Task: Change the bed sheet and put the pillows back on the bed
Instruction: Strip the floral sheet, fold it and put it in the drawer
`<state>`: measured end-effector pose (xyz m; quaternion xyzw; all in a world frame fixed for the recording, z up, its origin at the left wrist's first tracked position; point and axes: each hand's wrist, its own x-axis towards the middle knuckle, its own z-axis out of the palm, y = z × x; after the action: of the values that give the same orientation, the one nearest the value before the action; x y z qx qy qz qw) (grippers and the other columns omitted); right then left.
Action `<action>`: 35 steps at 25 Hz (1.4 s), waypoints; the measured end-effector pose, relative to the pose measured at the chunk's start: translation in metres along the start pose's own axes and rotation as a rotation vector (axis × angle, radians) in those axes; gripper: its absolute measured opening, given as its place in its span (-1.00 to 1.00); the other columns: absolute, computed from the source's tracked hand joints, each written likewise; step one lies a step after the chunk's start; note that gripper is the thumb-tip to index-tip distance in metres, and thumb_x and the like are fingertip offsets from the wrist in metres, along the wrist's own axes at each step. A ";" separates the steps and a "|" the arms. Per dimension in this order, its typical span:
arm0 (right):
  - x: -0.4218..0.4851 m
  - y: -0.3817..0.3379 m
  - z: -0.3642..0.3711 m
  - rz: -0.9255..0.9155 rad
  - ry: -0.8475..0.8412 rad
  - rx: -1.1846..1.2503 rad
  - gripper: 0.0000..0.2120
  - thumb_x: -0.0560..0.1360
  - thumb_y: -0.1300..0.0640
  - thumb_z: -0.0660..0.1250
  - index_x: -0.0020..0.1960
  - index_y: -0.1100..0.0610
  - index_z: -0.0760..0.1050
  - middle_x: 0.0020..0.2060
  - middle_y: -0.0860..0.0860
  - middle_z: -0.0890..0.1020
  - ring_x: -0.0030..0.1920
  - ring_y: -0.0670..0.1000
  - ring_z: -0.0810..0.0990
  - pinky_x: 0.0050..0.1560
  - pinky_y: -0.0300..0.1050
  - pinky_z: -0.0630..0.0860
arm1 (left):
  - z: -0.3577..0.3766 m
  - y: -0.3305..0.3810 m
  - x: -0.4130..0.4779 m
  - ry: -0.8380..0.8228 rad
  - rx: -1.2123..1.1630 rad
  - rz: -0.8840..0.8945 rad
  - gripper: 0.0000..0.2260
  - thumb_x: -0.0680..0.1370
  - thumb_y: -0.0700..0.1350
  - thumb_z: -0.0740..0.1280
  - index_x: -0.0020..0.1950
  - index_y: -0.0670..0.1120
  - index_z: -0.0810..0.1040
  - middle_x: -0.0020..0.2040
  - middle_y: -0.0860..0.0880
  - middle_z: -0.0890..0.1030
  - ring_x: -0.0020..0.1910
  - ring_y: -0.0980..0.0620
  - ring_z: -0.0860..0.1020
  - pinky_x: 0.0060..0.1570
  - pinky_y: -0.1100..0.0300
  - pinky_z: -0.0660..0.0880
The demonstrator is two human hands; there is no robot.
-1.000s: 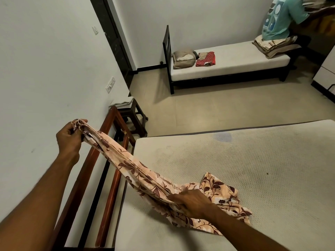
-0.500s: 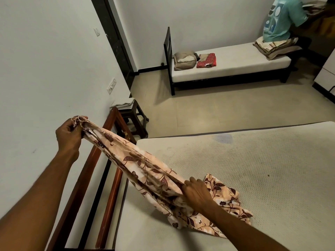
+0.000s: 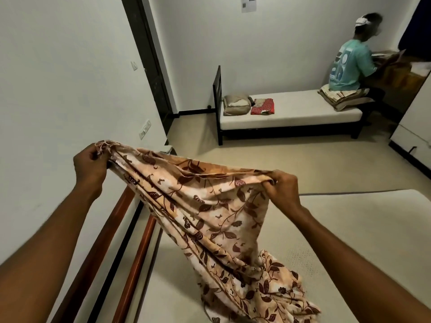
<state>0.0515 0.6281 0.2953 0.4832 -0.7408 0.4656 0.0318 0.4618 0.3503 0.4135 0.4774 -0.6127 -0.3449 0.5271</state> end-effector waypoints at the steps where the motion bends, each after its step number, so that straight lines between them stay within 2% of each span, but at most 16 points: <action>1: 0.015 -0.010 -0.010 0.019 0.020 0.060 -0.92 0.46 0.15 0.54 -0.05 0.12 0.74 -0.24 0.01 0.74 -0.29 -0.05 0.66 -0.30 -0.12 0.60 | 0.003 0.009 0.007 0.001 -0.017 0.011 -0.79 0.64 -0.22 0.38 0.27 -0.10 0.67 0.12 -0.11 0.69 0.07 -0.05 0.64 0.15 -0.08 0.64; 3: 0.046 -0.029 -0.032 0.014 0.055 0.114 -0.80 0.46 0.03 0.57 -0.23 0.10 0.63 -0.36 0.01 0.66 -0.38 -0.06 0.59 -0.42 -0.12 0.50 | 0.008 0.031 0.024 0.012 -0.057 0.037 -0.79 0.64 -0.20 0.38 0.24 -0.08 0.69 0.10 -0.09 0.70 0.05 -0.03 0.65 0.10 -0.05 0.65; 5: 0.078 -0.045 -0.060 0.041 0.046 0.201 -0.70 0.46 0.04 0.60 -0.26 0.08 0.50 -0.37 -0.03 0.59 -0.39 -0.14 0.50 -0.45 -0.22 0.41 | 0.013 0.056 0.045 0.044 -0.102 0.061 -0.82 0.63 -0.16 0.39 0.21 -0.07 0.70 0.07 -0.06 0.71 0.00 0.01 0.65 0.06 -0.03 0.66; 8: 0.123 -0.063 -0.108 0.061 -0.002 0.271 -0.80 0.53 0.13 0.52 0.00 0.09 0.49 -0.17 -0.04 0.62 -0.22 -0.15 0.55 -0.31 -0.29 0.50 | 0.017 0.092 0.073 0.083 -0.144 0.103 -0.87 0.61 -0.08 0.43 0.12 -0.03 0.72 0.04 -0.03 0.71 -0.04 0.05 0.63 0.04 -0.02 0.65; 10: 0.153 -0.067 -0.129 0.103 -0.075 0.205 -0.81 0.60 0.11 0.43 0.12 0.11 0.46 -0.07 0.01 0.64 -0.11 -0.06 0.60 -0.15 -0.16 0.58 | 0.021 0.112 0.087 0.074 -0.110 0.151 -0.93 0.58 -0.07 0.44 0.01 0.03 0.72 0.02 -0.01 0.71 -0.04 0.06 0.62 0.06 0.00 0.63; 11: 0.165 -0.070 -0.136 0.134 -0.130 0.129 -0.86 0.64 0.08 0.37 0.08 0.15 0.48 -0.08 0.06 0.63 -0.09 0.01 0.59 -0.11 -0.06 0.55 | 0.024 0.120 0.091 0.067 -0.076 0.175 -0.92 0.57 -0.09 0.43 -0.07 0.07 0.70 0.00 0.00 0.70 -0.05 0.07 0.61 0.06 0.03 0.61; 13: 0.183 -0.079 -0.150 0.257 -0.235 0.095 -0.76 0.70 0.07 0.26 -0.06 0.17 0.54 -0.15 0.14 0.58 -0.12 0.11 0.54 -0.12 0.00 0.47 | 0.033 0.140 0.094 0.056 -0.004 0.218 -0.86 0.57 -0.14 0.40 -0.13 0.08 0.66 -0.03 0.02 0.67 -0.06 0.07 0.58 -0.01 0.12 0.55; 15: 0.190 -0.095 -0.165 0.377 -0.279 0.234 -0.72 0.71 0.03 0.25 -0.07 0.15 0.57 -0.15 0.19 0.57 -0.15 0.16 0.55 -0.16 0.00 0.52 | 0.043 0.158 0.093 0.046 0.000 0.229 -0.90 0.58 -0.18 0.40 -0.06 0.02 0.66 -0.12 0.00 0.64 -0.14 0.03 0.56 -0.19 0.18 0.50; 18: 0.187 -0.127 -0.199 0.387 -0.328 0.292 -0.57 0.66 -0.22 0.25 -0.01 0.15 0.58 -0.29 0.17 0.66 -0.31 0.16 0.64 -0.30 -0.11 0.65 | 0.052 0.179 0.093 0.005 -0.027 0.216 -0.93 0.60 -0.19 0.40 0.00 -0.06 0.68 -0.17 -0.08 0.65 -0.44 -0.02 0.57 -0.55 0.25 0.40; 20: 0.187 -0.147 -0.225 0.335 -0.403 0.136 -0.44 0.56 -0.33 0.30 0.05 0.19 0.63 -0.20 0.17 0.75 -0.19 0.21 0.75 -0.08 0.06 0.71 | 0.054 0.197 0.095 -0.026 -0.055 0.228 -0.92 0.61 -0.18 0.41 0.05 -0.07 0.69 -0.12 -0.10 0.69 -0.51 0.00 0.61 -0.60 0.25 0.42; 22: 0.196 -0.165 -0.255 0.275 -0.471 -0.070 -0.43 0.49 -0.30 0.43 0.07 0.23 0.66 -0.10 0.20 0.76 -0.07 0.27 0.76 0.09 0.20 0.68 | 0.056 0.220 0.101 -0.079 -0.108 0.240 -0.90 0.64 -0.14 0.41 0.12 -0.08 0.68 -0.10 -0.11 0.70 -0.46 -0.06 0.68 -0.58 0.23 0.49; 24: 0.211 -0.182 -0.286 0.252 -0.405 -0.238 -0.53 0.46 -0.22 0.51 0.01 0.22 0.68 -0.14 0.20 0.76 -0.07 0.28 0.74 0.10 0.22 0.65 | 0.063 0.247 0.108 -0.141 -0.159 0.255 -0.85 0.66 -0.10 0.39 0.20 -0.08 0.66 -0.04 -0.13 0.71 -0.40 -0.13 0.71 -0.57 0.18 0.55; 26: 0.225 -0.202 -0.312 0.220 -0.260 -0.344 -0.62 0.50 -0.17 0.50 -0.06 0.19 0.67 -0.15 0.22 0.73 -0.08 0.28 0.71 0.03 0.20 0.64 | 0.074 0.275 0.112 -0.160 -0.192 0.256 -0.83 0.67 -0.09 0.37 0.24 -0.06 0.65 -0.01 -0.10 0.71 -0.40 -0.11 0.72 -0.54 0.15 0.59; 30: 0.246 -0.212 -0.349 0.164 0.059 -0.393 -0.76 0.64 0.00 0.37 -0.05 0.17 0.62 -0.08 0.25 0.67 -0.19 0.13 0.59 -0.23 -0.03 0.51 | 0.108 0.324 0.119 -0.228 -0.383 0.169 -0.84 0.69 -0.10 0.34 0.25 -0.05 0.61 0.00 -0.08 0.70 -0.41 0.02 0.71 -0.56 0.25 0.52; 33: 0.248 -0.213 -0.369 0.210 0.125 -0.553 -0.69 0.61 -0.11 0.38 -0.06 0.15 0.64 -0.14 0.18 0.67 -0.19 0.13 0.60 -0.22 -0.01 0.52 | 0.131 0.355 0.117 -0.319 -0.438 0.140 -0.86 0.68 -0.15 0.36 0.21 -0.13 0.62 0.07 -0.19 0.69 -0.34 -0.10 0.74 -0.53 0.22 0.57; 35: 0.244 -0.220 -0.389 0.186 0.314 -0.712 -0.67 0.58 -0.22 0.37 -0.09 0.05 0.65 -0.25 0.11 0.62 -0.22 0.14 0.57 -0.22 0.01 0.46 | 0.138 0.381 0.115 -0.331 -0.428 0.210 -0.92 0.68 -0.15 0.35 0.13 -0.13 0.61 0.05 -0.23 0.69 -0.31 -0.19 0.74 -0.52 0.16 0.61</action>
<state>-0.0708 0.7194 0.7811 0.2958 -0.8824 0.2489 0.2681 0.2445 0.3469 0.7737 0.2266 -0.6498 -0.4831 0.5413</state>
